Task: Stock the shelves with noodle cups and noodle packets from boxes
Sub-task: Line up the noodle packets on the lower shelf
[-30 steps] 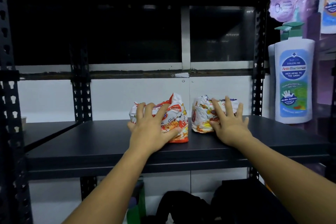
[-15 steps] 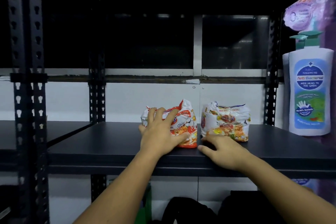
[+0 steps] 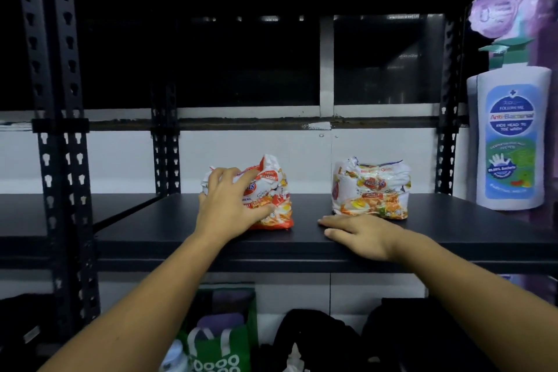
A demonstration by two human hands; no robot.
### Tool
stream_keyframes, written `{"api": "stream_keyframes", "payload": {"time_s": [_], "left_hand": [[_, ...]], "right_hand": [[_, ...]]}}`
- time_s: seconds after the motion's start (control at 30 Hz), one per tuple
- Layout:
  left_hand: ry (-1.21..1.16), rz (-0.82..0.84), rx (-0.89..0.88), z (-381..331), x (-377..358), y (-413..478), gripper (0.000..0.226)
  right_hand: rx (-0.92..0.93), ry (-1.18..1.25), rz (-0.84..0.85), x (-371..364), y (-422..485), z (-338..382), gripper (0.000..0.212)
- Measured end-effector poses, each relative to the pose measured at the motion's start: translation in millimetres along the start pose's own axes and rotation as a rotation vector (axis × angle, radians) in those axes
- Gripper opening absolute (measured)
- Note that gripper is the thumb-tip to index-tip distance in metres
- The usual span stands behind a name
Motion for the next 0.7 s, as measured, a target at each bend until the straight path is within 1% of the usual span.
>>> {"api": "stream_keyframes", "payload": {"time_s": [0.1,0.2,0.33,0.47,0.6,0.7], "left_hand": [[0.019,0.033,0.003,11,2,-1,0.09],[0.049,0.042,-0.007,18,-2,5,0.091],[0.081,0.031,0.049,59,-9,14,0.093],[0.151,0.116,0.125,106,-19,34,0.097],[0.122,0.192,0.109,130,-37,59,0.102],[0.11,0.228,0.092,138,-51,76,0.104]], "right_hand": [[-0.017,0.031,0.089,-3,7,23,0.054],[0.002,0.021,0.163,-16,28,65,0.063],[-0.017,-0.004,0.162,-37,65,104,0.076],[-0.045,-0.026,0.162,-46,91,111,0.082],[-0.036,-0.006,0.211,-49,115,120,0.083],[-0.023,0.002,0.208,-52,131,123,0.086]]}}
Point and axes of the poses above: each hand's wrist, its own y-axis towards the middle knuckle, its own x-axis out of the back of the hand, z = x × y, the point moved 2 cm from there along y, towards the middle knuckle, and after that the axes turned 8 degrees about y, right-handed, at the moved point
